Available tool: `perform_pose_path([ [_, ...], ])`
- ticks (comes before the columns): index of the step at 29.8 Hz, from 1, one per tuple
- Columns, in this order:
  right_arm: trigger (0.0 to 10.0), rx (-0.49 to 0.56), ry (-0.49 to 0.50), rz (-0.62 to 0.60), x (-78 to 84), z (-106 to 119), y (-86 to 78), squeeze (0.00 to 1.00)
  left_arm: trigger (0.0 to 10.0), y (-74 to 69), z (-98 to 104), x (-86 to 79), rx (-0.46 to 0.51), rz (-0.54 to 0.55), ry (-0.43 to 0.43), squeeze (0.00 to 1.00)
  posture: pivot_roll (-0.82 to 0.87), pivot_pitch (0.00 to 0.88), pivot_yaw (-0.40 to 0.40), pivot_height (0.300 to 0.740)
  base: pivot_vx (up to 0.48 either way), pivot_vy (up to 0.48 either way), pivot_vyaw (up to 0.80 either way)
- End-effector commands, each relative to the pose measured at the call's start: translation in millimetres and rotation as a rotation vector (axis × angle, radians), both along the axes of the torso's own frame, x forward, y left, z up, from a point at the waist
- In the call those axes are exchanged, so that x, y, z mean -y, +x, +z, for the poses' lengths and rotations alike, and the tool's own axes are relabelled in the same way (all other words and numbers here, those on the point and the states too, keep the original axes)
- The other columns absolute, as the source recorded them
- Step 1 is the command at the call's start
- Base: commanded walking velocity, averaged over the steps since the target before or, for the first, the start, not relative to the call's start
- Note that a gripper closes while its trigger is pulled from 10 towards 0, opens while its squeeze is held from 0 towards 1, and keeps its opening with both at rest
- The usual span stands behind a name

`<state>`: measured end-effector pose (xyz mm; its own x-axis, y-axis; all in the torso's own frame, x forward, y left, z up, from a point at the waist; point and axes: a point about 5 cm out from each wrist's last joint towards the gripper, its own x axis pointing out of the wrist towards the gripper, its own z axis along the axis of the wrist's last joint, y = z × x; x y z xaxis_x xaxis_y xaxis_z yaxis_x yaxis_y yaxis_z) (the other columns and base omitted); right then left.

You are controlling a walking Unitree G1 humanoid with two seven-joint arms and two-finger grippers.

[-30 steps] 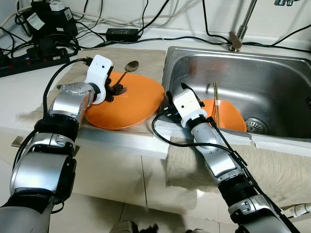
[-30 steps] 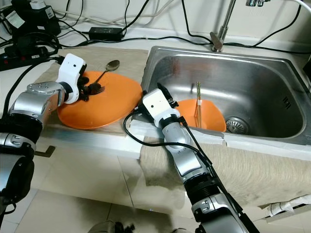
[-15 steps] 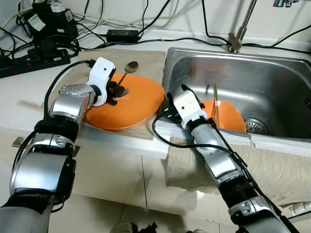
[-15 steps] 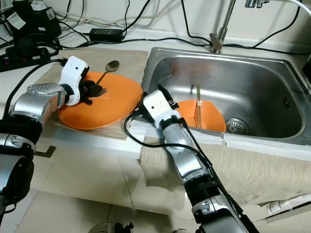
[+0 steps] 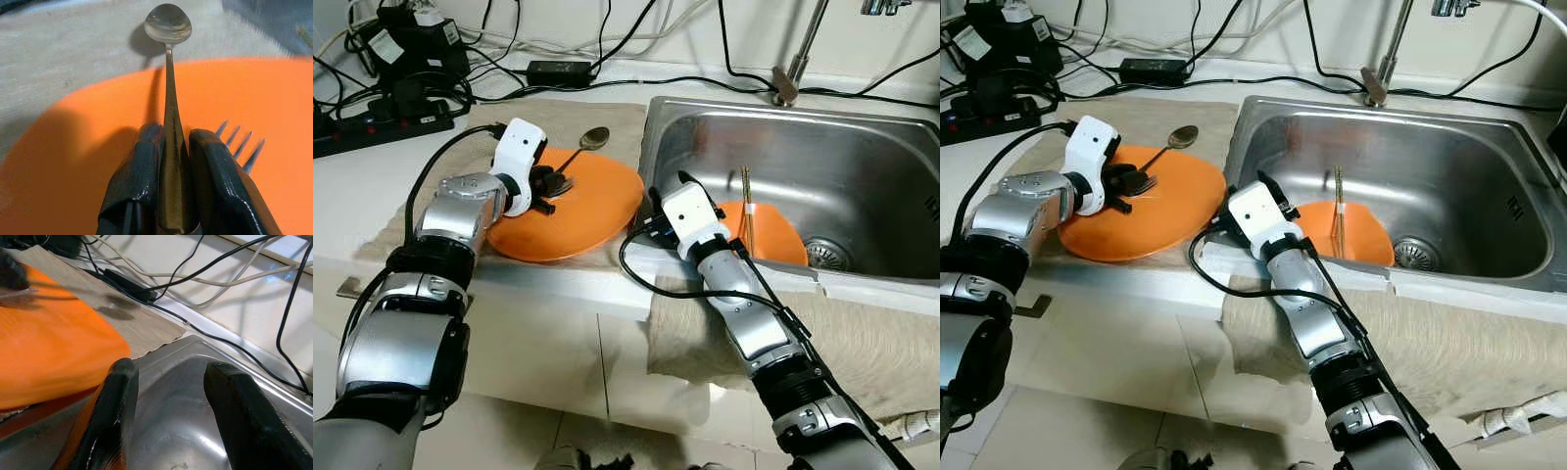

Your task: Kitchen organization

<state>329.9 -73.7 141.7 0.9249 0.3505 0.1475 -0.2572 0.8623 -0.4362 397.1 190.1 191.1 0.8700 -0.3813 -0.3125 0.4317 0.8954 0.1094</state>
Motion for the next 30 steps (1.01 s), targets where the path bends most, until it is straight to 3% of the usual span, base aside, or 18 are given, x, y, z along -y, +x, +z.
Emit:
perform_pose_path([
  [1,10.0,0.001,0.011,0.002,-0.3,3,-0.5,0.00,0.0,0.8,9,0.1,0.035,0.005,-0.019,0.00,0.05,0.036,0.046,0.740,0.000,0.000,0.00],
  [13,10.0,-0.006,0.030,0.005,-0.4,4,1.6,0.00,0.0,-5.2,26,-6.0,0.106,-0.005,-0.079,0.00,0.07,0.038,0.036,0.740,0.000,0.000,0.00],
  [18,10.0,-0.062,0.174,-0.015,0.0,9,5.8,0.00,0.0,-13.7,22,-4.4,0.118,-0.056,-0.071,0.00,0.07,0.040,0.038,0.740,0.000,0.000,0.00],
  [19,10.0,-0.124,0.344,-0.039,3.5,15,11.5,0.00,0.0,-20.7,18,-0.6,0.122,-0.091,-0.077,0.00,0.07,0.043,0.037,0.740,0.000,0.000,0.00],
  [21,10.0,-0.155,0.441,-0.046,5.3,20,14.8,0.00,0.0,-23.8,17,2.6,0.124,-0.101,-0.080,0.00,0.07,0.043,0.036,0.740,0.000,0.000,0.00],
  [30,10.0,-0.188,0.574,-0.020,2.6,32,19.6,0.00,0.0,-30.4,16,13.9,0.136,-0.134,-0.096,0.00,0.07,0.039,0.032,0.740,0.000,0.000,0.00],
])
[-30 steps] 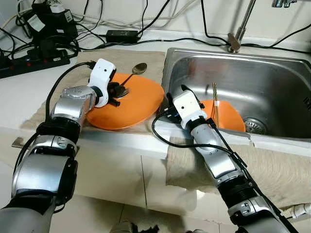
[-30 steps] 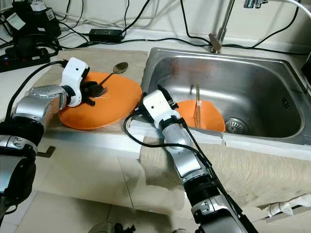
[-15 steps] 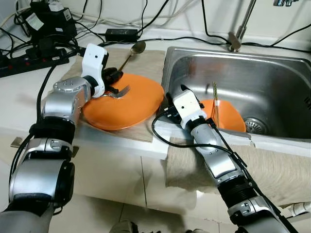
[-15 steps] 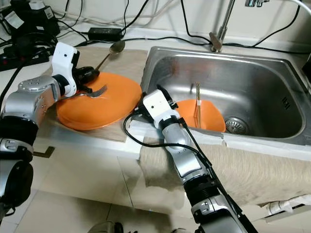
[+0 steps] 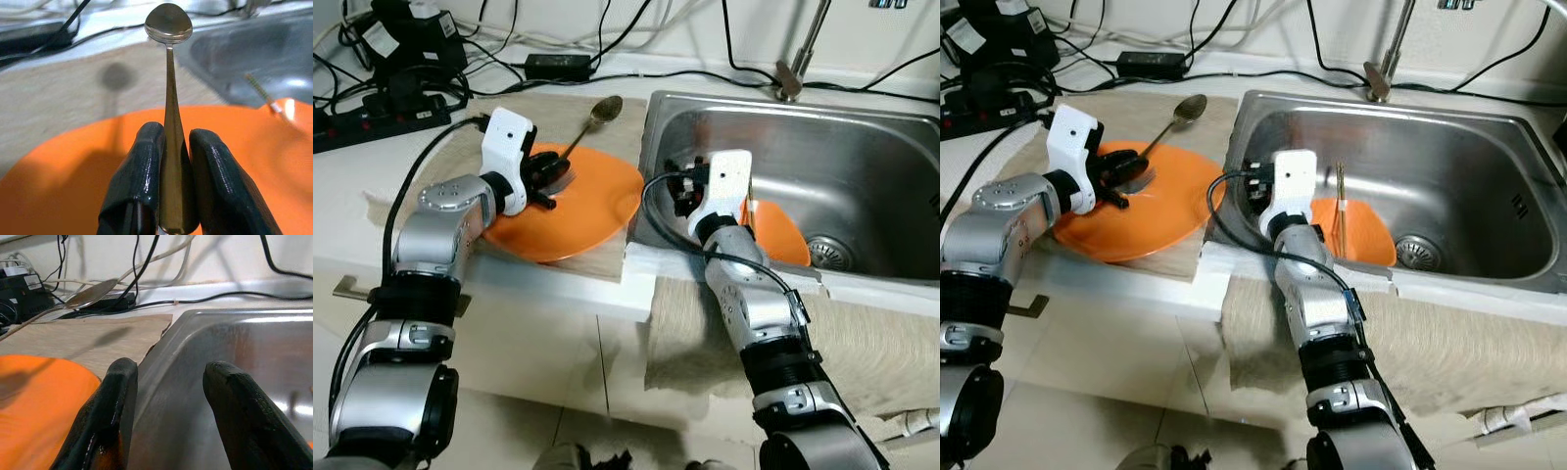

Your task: Kitchen organization

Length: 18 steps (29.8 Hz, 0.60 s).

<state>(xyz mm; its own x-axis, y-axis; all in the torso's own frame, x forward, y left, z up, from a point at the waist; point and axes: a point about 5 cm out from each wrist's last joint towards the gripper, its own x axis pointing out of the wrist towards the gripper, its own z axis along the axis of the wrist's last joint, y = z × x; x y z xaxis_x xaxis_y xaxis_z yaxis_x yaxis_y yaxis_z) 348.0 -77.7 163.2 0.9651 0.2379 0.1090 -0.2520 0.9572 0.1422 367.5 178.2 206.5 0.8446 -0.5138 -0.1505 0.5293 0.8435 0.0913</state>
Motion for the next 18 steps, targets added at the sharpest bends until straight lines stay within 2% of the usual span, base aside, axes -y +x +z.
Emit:
perform_pose_path([
  [1,10.0,0.026,0.032,0.024,-4.1,13,1.9,0.00,0.0,-3.0,0,5.1,-0.001,-0.019,-0.004,0.00,0.07,0.037,0.031,0.740,0.000,0.000,0.00],
  [6,10.0,-0.022,0.093,0.103,-19.5,14,2.0,0.00,0.0,-8.2,3,17.6,0.023,-0.048,-0.032,0.00,0.07,0.030,0.027,0.740,0.000,0.000,0.00],
  [9,10.0,-0.080,0.165,0.135,-26.5,11,2.3,0.00,0.0,-9.1,9,20.8,0.049,-0.059,-0.047,0.00,0.07,0.025,0.022,0.740,0.000,0.000,0.00],
  [18,10.0,-0.169,0.273,0.176,-39.6,8,7.9,0.00,0.0,-18.2,19,32.2,0.087,-0.117,-0.052,0.00,0.08,0.017,0.014,0.740,0.000,0.000,0.00],
])
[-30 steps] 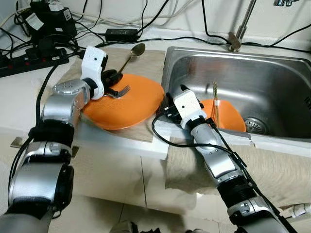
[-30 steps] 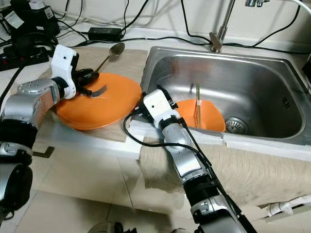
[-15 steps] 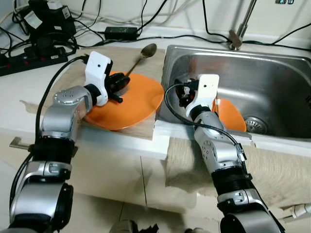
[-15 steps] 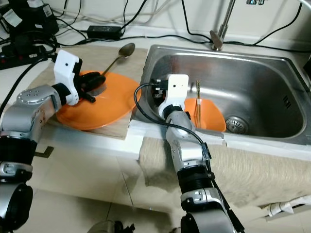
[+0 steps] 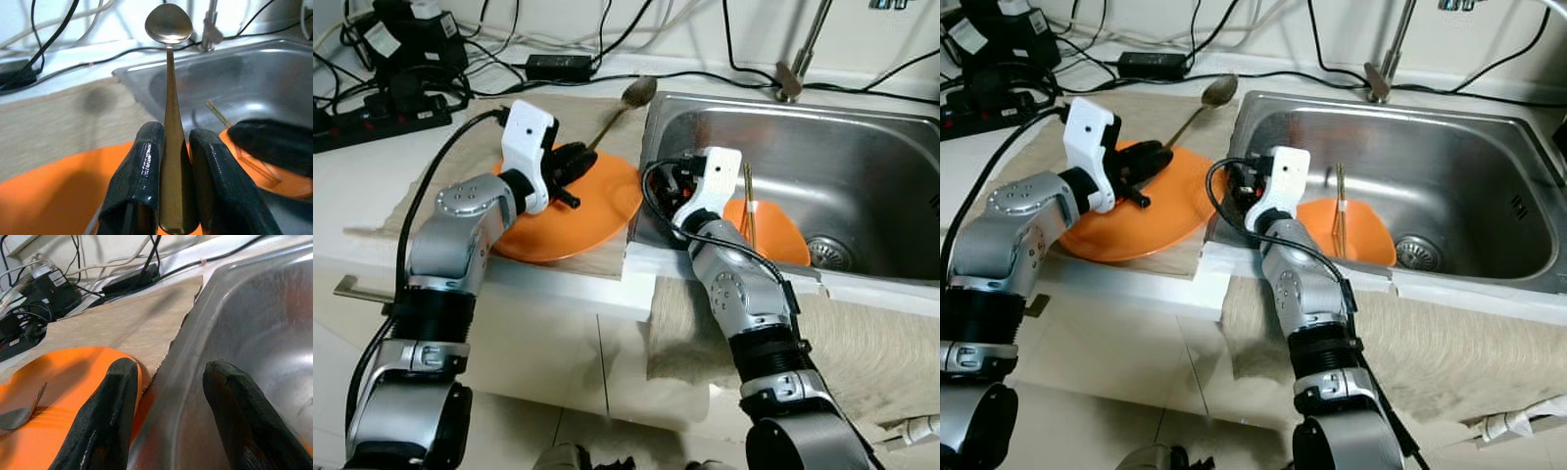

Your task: Kitchen organization

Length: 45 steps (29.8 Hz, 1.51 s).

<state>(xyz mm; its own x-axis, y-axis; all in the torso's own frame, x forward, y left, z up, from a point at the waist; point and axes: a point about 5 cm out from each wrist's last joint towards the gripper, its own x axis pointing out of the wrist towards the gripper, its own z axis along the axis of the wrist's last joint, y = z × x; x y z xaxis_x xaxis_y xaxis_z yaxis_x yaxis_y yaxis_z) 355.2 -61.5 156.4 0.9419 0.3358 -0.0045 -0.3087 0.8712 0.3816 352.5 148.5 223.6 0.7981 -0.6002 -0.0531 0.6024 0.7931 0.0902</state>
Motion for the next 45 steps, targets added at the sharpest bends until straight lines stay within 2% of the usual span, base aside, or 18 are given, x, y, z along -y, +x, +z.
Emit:
perform_pose_path([
  [1,10.0,0.009,0.084,0.059,-24.6,15,1.3,0.00,0.0,-5.0,4,4.5,0.014,-0.030,0.007,0.00,0.09,0.017,0.011,0.740,0.000,0.000,0.00],
  [10,10.0,0.024,0.150,0.113,-37.1,27,2.2,0.00,0.0,-10.3,2,8.7,0.016,-0.054,0.031,0.00,0.10,0.016,0.008,0.740,0.000,0.000,0.00],
  [17,10.0,0.044,0.170,0.137,-36.2,39,-1.7,0.00,0.0,-2.4,-9,-2.9,-0.007,0.007,0.073,0.00,0.09,0.018,0.004,0.740,0.000,0.000,0.00],
  [24,10.0,0.030,0.195,0.159,-37.9,41,-4.8,0.00,0.0,1.4,-12,-3.3,-0.009,0.013,0.089,0.00,0.09,0.020,0.008,0.740,0.000,0.000,0.00],
  [30,10.0,0.009,0.216,0.174,-40.1,41,-6.9,0.00,0.0,1.9,-16,3.1,-0.006,-0.010,0.088,0.00,0.09,0.021,0.008,0.740,0.000,0.000,0.00],
  [45,10.0,-0.003,0.221,0.207,-52.8,42,-5.9,0.00,0.0,-5.6,-1,15.9,0.053,-0.083,0.050,0.00,0.10,0.028,0.011,0.740,0.000,0.000,0.00],
])
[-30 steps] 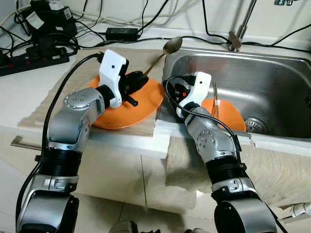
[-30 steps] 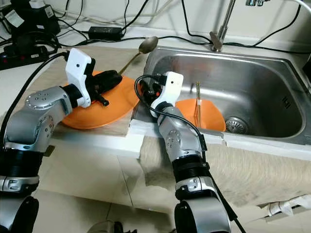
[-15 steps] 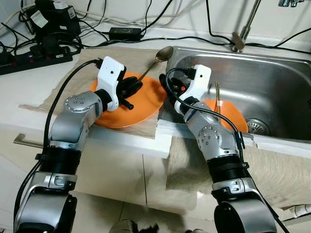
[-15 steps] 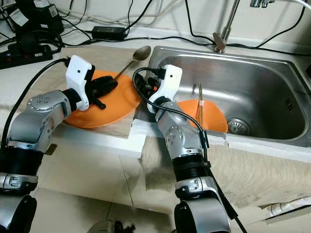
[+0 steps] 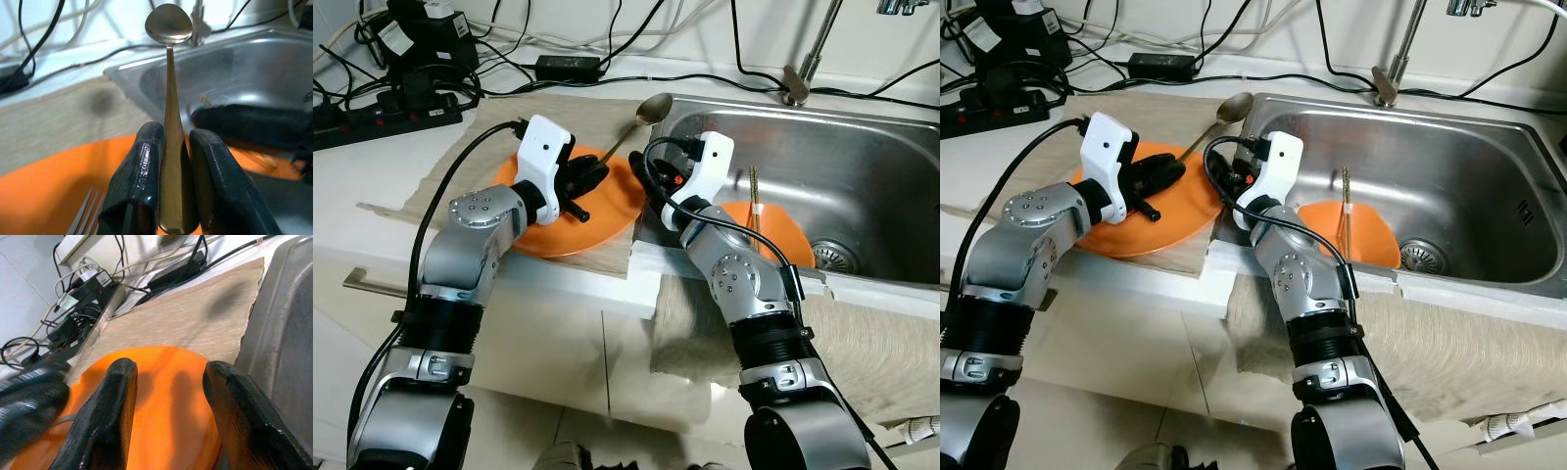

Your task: Kitchen organization

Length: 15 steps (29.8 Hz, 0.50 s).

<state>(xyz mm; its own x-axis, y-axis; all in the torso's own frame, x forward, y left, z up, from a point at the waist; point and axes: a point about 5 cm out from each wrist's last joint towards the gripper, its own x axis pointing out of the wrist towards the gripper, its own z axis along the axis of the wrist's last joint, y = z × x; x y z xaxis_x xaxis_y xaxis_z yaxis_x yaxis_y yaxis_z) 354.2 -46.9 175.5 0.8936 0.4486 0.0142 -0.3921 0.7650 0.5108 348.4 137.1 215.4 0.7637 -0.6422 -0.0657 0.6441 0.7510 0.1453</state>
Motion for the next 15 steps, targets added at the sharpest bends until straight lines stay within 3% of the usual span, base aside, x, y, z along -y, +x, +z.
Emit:
perform_pose_path([
  [1,10.0,0.043,0.082,0.078,-38.8,23,-4.3,0.00,0.0,-2.5,7,5.6,0.028,-0.032,-0.001,0.00,0.10,0.029,0.011,0.740,0.000,0.000,0.00],
  [15,10.0,0.090,0.078,0.087,-40.9,33,-4.0,0.00,0.0,-3.8,-3,6.1,0.003,-0.036,0.027,0.00,0.10,0.031,0.010,0.740,0.000,0.000,0.00],
])
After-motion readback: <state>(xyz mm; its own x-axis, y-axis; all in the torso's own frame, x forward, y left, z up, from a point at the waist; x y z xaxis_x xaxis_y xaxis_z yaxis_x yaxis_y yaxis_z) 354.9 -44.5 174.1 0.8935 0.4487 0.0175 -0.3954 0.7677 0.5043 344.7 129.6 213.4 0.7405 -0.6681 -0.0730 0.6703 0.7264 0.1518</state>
